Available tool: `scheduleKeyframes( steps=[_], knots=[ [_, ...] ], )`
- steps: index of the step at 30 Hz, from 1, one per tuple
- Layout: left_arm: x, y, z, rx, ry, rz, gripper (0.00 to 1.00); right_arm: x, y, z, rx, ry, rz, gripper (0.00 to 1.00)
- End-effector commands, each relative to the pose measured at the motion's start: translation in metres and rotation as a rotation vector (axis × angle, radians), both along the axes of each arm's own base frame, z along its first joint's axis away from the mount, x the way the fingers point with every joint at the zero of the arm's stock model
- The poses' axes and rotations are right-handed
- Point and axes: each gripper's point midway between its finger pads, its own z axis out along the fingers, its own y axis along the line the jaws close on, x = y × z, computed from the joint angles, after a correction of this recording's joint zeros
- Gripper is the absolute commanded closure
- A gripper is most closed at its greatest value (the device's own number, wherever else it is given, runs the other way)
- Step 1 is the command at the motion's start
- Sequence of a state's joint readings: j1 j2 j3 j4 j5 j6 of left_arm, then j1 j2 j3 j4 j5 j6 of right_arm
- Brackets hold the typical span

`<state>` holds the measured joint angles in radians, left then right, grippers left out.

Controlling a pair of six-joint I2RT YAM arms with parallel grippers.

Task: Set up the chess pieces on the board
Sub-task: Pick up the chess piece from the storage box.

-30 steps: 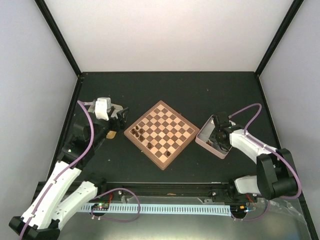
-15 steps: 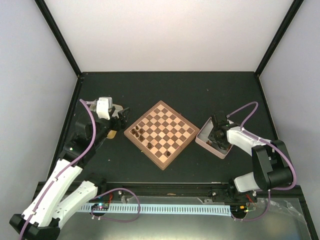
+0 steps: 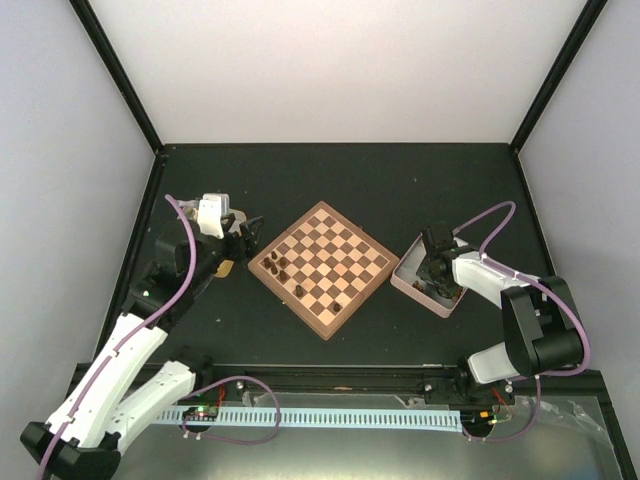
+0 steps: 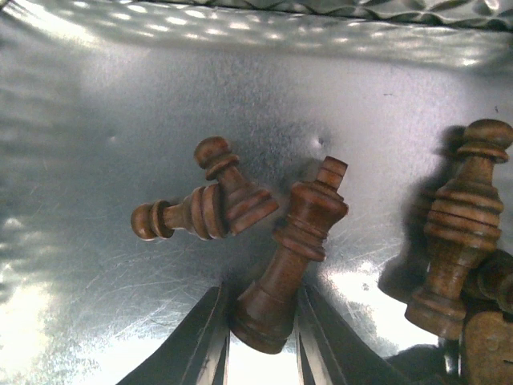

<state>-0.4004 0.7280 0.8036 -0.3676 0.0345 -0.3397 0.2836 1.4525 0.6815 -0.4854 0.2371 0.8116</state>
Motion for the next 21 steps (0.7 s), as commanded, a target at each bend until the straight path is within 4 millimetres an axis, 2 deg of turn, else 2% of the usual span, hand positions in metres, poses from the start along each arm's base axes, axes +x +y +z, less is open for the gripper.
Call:
scheduleKeyframes(
  steps=[1,6,12,16,21],
  knots=[
    [0.000,-0.006,0.013,-0.036,-0.022,-0.031,0.22,0.003,-0.009,-0.001,-0.038,-0.020,-0.025,0.69],
    [0.000,-0.008,0.012,-0.039,-0.014,-0.040,0.22,0.008,-0.009,-0.002,-0.043,-0.023,-0.029,0.71],
    [-0.001,-0.014,0.008,-0.055,0.008,-0.068,0.22,0.011,-0.008,0.006,-0.040,-0.050,-0.007,0.86],
    [-0.001,-0.026,0.003,-0.093,0.044,-0.121,0.22,0.015,0.005,0.030,0.020,-0.128,0.062,0.87],
    [-0.004,-0.054,-0.003,-0.197,0.113,-0.254,0.23,0.018,0.030,0.068,0.148,-0.283,0.187,0.87]
  ],
)
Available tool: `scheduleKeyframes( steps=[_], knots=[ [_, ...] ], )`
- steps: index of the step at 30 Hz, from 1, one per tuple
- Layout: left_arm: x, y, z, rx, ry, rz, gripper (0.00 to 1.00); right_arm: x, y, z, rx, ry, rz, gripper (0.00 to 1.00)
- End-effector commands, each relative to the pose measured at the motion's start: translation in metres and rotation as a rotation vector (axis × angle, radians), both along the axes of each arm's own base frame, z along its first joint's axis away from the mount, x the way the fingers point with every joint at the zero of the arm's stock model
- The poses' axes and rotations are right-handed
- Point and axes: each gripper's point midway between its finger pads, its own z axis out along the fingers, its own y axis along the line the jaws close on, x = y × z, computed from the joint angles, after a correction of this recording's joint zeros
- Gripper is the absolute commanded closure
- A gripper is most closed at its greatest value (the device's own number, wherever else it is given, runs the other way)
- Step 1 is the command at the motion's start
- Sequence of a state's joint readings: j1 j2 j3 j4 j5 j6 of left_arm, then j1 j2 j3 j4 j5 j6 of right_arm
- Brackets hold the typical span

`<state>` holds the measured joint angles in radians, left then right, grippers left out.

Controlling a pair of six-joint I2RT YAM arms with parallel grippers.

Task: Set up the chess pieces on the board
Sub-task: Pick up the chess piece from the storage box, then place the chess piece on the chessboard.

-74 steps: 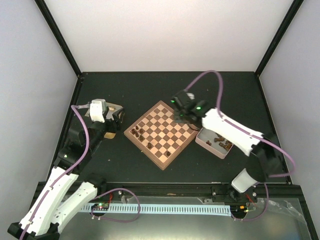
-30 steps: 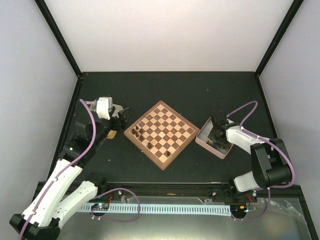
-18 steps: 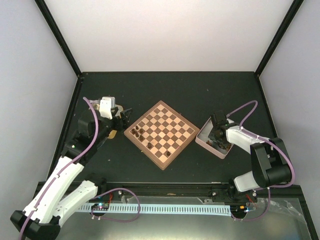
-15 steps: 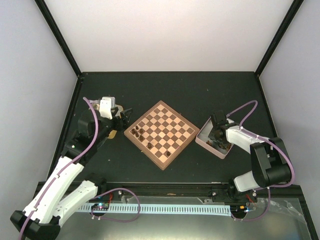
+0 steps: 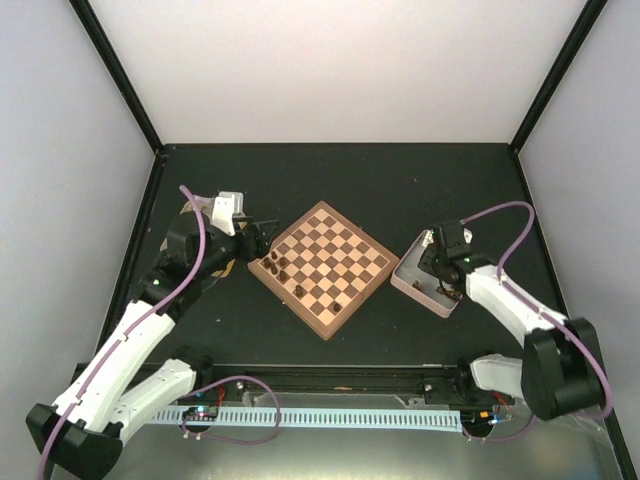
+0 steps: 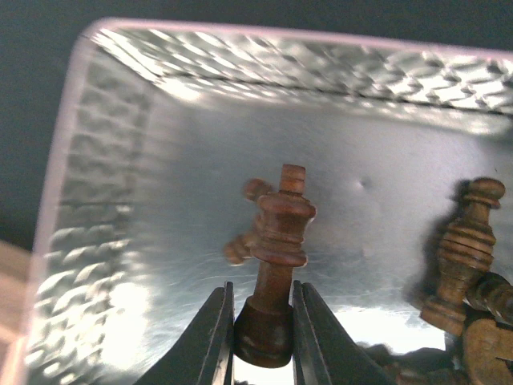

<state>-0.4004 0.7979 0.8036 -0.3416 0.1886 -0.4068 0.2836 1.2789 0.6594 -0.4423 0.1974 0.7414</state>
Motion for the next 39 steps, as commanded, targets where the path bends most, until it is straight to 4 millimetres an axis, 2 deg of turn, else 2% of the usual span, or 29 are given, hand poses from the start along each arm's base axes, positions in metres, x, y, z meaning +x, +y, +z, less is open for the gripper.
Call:
scheduleKeyframes(
  steps=[1,4,7,12,15,18,25,31,36,39],
  knots=[
    [-0.005,-0.032,0.009,-0.141,0.043,-0.152,0.23,0.006,0.026,0.033,0.106,-0.145,0.149,0.87],
    [-0.008,-0.051,0.007,-0.195,0.097,-0.249,0.23,0.008,0.055,0.058,0.186,-0.255,0.322,0.87],
    [-0.010,-0.069,0.004,-0.230,0.165,-0.346,0.23,0.000,0.102,0.091,0.273,-0.384,0.587,0.87],
    [-0.021,-0.096,0.006,-0.307,0.262,-0.508,0.24,-0.037,0.177,0.148,0.464,-0.550,0.966,0.87],
    [-0.029,-0.106,0.009,-0.335,0.292,-0.593,0.26,-0.058,0.210,0.176,0.538,-0.614,1.137,0.87],
    [-0.037,-0.112,0.011,-0.349,0.319,-0.657,0.25,-0.079,0.234,0.193,0.599,-0.635,1.283,0.87],
    [-0.048,-0.120,0.009,-0.369,0.392,-0.754,0.29,-0.100,0.258,0.203,0.640,-0.620,1.454,0.87],
    [-0.054,-0.123,0.012,-0.384,0.407,-0.812,0.48,-0.108,0.265,0.206,0.669,-0.604,1.521,0.87],
    [-0.056,-0.124,0.013,-0.385,0.409,-0.839,0.59,-0.112,0.268,0.203,0.681,-0.580,1.548,0.87],
    [-0.057,-0.125,0.012,-0.377,0.409,-0.850,0.70,-0.112,0.269,0.201,0.683,-0.565,1.553,0.87]
  ],
)
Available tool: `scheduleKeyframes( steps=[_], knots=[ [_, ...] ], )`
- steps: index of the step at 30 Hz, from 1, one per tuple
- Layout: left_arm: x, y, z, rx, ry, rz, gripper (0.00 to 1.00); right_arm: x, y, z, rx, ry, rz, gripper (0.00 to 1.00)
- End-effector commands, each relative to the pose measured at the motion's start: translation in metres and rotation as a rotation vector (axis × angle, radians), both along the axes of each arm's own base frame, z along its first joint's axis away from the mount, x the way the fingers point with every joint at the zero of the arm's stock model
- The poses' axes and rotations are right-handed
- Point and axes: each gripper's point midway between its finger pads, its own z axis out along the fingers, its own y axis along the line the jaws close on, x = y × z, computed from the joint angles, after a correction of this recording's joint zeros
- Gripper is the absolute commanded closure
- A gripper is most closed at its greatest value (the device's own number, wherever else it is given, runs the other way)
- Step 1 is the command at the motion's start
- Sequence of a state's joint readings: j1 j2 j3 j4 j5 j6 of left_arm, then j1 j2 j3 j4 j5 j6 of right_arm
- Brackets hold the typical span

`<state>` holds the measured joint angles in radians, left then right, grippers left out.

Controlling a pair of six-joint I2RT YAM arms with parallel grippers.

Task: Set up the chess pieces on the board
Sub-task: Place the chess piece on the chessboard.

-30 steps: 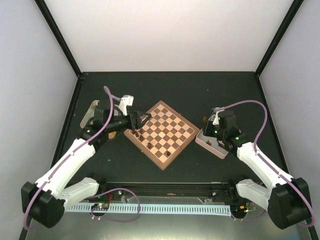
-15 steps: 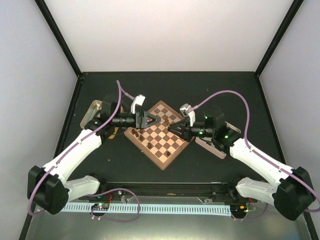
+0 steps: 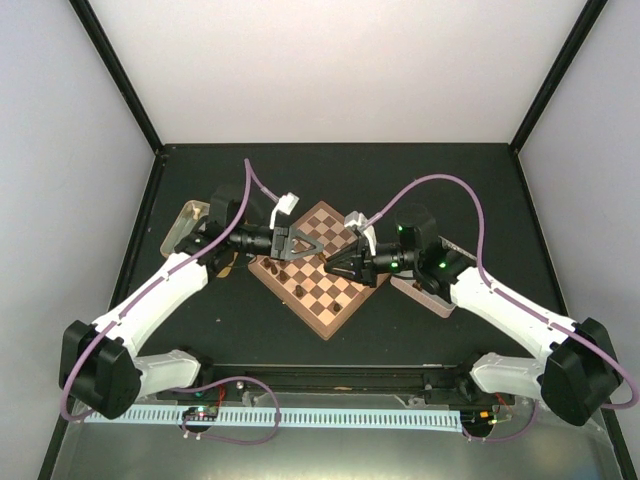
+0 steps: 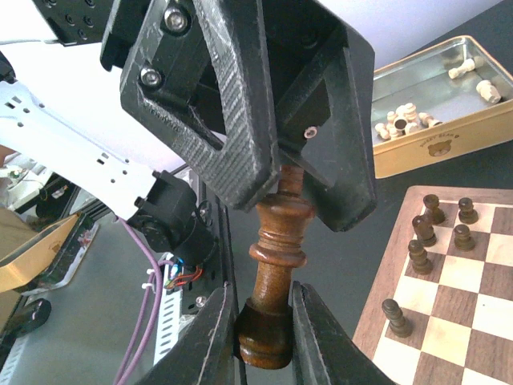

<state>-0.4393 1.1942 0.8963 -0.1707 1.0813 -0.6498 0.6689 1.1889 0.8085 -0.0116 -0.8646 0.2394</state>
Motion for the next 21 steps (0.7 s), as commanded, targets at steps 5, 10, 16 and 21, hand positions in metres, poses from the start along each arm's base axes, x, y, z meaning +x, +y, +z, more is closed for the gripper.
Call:
scheduleKeyframes(
  steps=[5,10,16,21],
  knots=[
    [-0.006,-0.004,0.018,-0.028,-0.059,-0.073,0.89,-0.003,0.006,0.009,0.004,-0.019,0.045,0.87],
    [-0.010,-0.003,0.018,-0.025,-0.073,-0.086,0.90,-0.001,0.005,0.009,0.001,-0.016,0.033,0.87],
    [-0.018,-0.003,0.018,-0.028,-0.092,-0.119,0.59,-0.003,0.006,0.010,0.004,-0.005,0.041,0.87],
    [-0.025,-0.005,0.017,-0.026,-0.114,-0.149,0.67,-0.004,0.007,0.011,0.002,0.000,0.056,0.87]
  ],
)
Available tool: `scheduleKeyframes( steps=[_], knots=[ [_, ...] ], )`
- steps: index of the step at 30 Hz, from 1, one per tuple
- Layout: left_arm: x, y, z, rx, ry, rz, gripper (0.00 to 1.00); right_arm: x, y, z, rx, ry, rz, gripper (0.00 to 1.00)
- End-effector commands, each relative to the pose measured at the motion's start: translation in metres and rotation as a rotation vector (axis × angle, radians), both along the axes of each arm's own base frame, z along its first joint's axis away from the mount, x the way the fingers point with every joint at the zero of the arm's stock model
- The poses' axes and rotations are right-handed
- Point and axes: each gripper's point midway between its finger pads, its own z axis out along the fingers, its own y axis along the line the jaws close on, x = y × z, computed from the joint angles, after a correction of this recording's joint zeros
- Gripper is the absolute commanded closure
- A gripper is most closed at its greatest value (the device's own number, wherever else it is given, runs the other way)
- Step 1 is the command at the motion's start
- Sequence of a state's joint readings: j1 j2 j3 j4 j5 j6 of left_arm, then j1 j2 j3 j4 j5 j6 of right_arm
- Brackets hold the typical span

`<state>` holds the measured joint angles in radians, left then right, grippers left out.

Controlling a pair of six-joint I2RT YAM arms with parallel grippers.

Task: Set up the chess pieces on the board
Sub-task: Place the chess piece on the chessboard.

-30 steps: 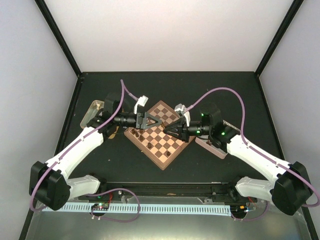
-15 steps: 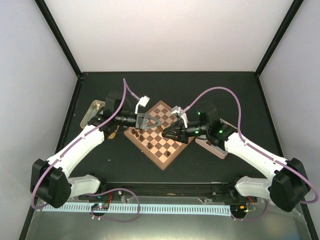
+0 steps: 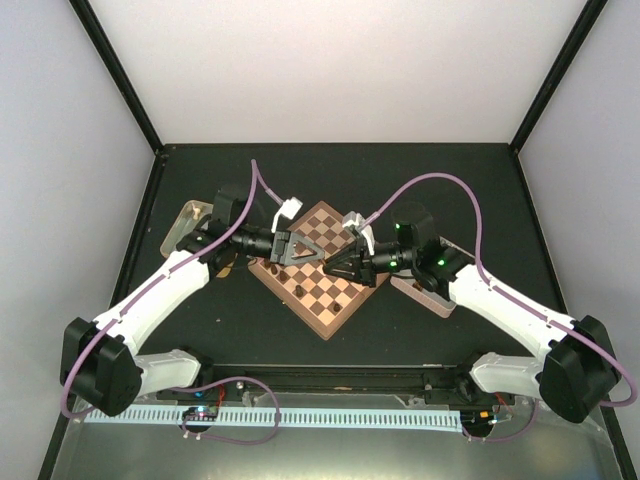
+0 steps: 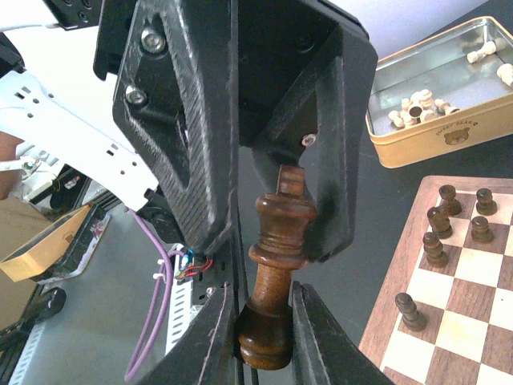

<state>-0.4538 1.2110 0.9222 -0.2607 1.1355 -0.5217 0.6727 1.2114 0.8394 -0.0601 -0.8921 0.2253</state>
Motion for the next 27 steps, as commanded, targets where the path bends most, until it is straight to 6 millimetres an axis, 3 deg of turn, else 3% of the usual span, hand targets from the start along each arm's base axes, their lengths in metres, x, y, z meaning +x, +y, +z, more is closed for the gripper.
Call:
scheduleKeyframes(
  steps=[1,6,11,13,17,24,27],
  knots=[
    [-0.011,-0.002,0.019,-0.033,-0.075,-0.061,0.71,-0.001,0.004,0.011,0.017,-0.021,0.023,0.86],
    [-0.008,-0.002,0.019,-0.025,-0.084,-0.045,0.91,0.000,0.002,0.006,-0.003,-0.011,0.011,0.84],
    [0.003,0.002,0.011,0.041,-0.130,0.040,0.93,0.014,-0.007,-0.013,-0.089,0.030,-0.114,0.54],
    [0.013,0.008,-0.001,0.115,-0.155,0.116,0.93,0.021,-0.016,-0.023,-0.119,0.048,-0.195,0.44],
    [0.045,0.032,-0.040,0.353,-0.227,0.347,0.92,0.037,-0.045,-0.040,-0.184,0.067,-0.418,0.34],
    [0.071,0.049,-0.103,0.684,-0.270,0.537,0.92,0.075,-0.117,-0.070,-0.360,0.112,-0.913,0.32],
    [0.080,0.046,-0.121,0.770,-0.271,0.552,0.92,0.082,-0.126,-0.073,-0.377,0.108,-0.979,0.32]
  ],
)
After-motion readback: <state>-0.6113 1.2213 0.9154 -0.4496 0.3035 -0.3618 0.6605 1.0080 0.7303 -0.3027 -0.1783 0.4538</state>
